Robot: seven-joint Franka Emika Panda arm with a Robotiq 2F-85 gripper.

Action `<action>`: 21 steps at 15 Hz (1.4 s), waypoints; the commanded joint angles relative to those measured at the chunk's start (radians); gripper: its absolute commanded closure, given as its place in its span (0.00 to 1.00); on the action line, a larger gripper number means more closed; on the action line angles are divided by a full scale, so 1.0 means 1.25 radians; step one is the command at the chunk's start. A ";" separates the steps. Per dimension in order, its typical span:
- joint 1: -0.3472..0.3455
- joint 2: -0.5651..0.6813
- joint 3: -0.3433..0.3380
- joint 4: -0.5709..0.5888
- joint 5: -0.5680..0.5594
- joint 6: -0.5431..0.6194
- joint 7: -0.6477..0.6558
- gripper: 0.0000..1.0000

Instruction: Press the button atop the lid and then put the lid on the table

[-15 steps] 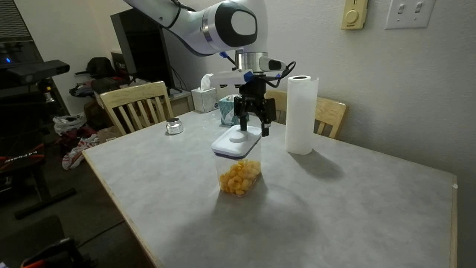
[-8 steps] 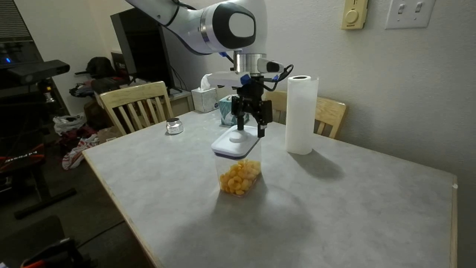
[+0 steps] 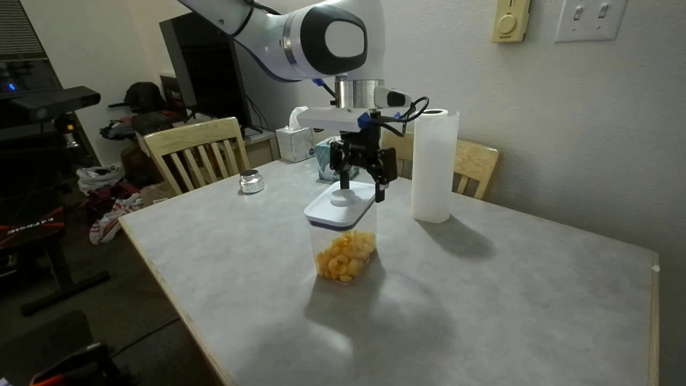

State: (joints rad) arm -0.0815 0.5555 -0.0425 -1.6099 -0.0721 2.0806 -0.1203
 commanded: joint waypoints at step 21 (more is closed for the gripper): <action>-0.007 -0.093 0.026 -0.127 0.065 0.051 -0.033 0.62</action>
State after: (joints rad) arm -0.0831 0.4800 -0.0156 -1.7126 -0.0117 2.1204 -0.1464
